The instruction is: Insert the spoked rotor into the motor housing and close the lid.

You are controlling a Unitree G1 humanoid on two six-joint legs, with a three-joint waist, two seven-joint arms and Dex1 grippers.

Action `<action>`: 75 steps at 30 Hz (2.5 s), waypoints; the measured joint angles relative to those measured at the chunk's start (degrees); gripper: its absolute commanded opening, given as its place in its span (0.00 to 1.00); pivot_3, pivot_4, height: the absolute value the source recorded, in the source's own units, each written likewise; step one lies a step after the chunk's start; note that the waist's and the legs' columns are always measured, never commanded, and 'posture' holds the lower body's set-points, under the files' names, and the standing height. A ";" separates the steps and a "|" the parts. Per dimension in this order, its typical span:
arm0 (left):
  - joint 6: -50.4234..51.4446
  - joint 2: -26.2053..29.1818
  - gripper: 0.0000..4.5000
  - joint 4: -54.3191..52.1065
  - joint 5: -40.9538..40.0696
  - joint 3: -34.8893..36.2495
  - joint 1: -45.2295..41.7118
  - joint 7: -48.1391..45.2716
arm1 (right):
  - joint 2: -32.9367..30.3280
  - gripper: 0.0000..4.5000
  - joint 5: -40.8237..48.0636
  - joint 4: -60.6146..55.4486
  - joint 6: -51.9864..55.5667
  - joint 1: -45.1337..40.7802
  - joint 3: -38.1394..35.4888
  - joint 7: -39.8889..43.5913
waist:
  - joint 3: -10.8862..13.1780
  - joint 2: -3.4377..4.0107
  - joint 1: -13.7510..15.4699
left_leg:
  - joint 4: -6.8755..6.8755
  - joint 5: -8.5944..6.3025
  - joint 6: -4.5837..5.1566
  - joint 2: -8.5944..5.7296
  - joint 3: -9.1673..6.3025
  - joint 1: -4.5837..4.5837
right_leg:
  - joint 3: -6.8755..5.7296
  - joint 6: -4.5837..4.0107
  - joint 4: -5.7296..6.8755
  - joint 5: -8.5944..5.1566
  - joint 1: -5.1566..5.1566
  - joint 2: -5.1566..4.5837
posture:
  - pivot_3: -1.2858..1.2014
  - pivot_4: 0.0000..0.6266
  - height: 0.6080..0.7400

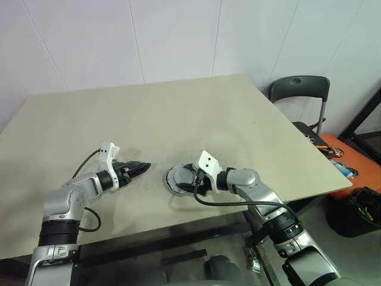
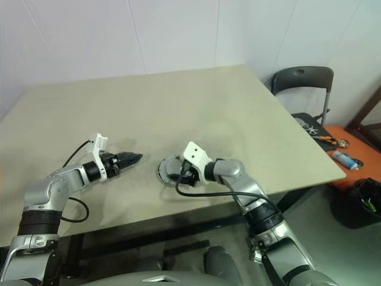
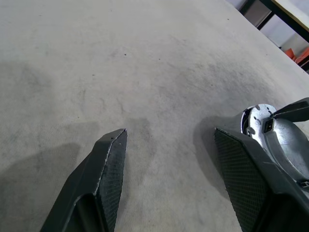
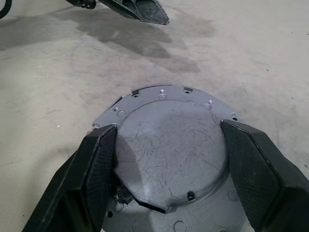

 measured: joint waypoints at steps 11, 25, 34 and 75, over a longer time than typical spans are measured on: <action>0.89 0.00 0.68 -1.21 -0.36 0.06 0.48 0.51 | 3.02 0.72 -0.43 4.13 -0.91 -1.70 -0.26 0.40 | 0.00 -0.01 -1.23 | -0.12 0.00 0.00 0.04 0.01 0.54 | 0.02 -0.03 0.10 -0.04 0.36 0.07 | 0.52 0.00 1.00; 1.05 -0.06 0.68 -1.95 -1.14 0.18 0.61 1.19 | 5.70 0.72 -1.11 7.59 -2.72 -3.16 -1.08 -0.16 | 0.02 0.02 -1.77 | -0.16 -0.01 0.00 0.05 0.01 0.48 | 0.04 -0.03 0.05 -0.04 0.31 0.06 | 0.52 0.00 1.00; 1.05 -0.06 0.68 -1.95 -1.14 0.20 0.60 1.19 | 5.26 0.72 -1.66 7.57 -2.91 -3.19 -1.12 0.92 | 0.02 0.02 -1.74 | -0.56 0.00 0.00 0.05 0.01 0.55 | 0.04 -0.02 -0.05 -0.04 0.22 0.06 | 0.52 0.00 1.00; 1.05 -0.56 0.68 -2.99 -1.19 0.35 2.20 1.92 | 4.07 0.72 -1.79 3.26 -0.84 -1.31 -1.69 -0.10 | 0.03 0.03 -1.34 | -0.78 0.01 -0.01 0.06 0.01 0.46 | 0.03 -0.10 -0.54 0.02 0.25 0.03 | 0.52 0.00 1.00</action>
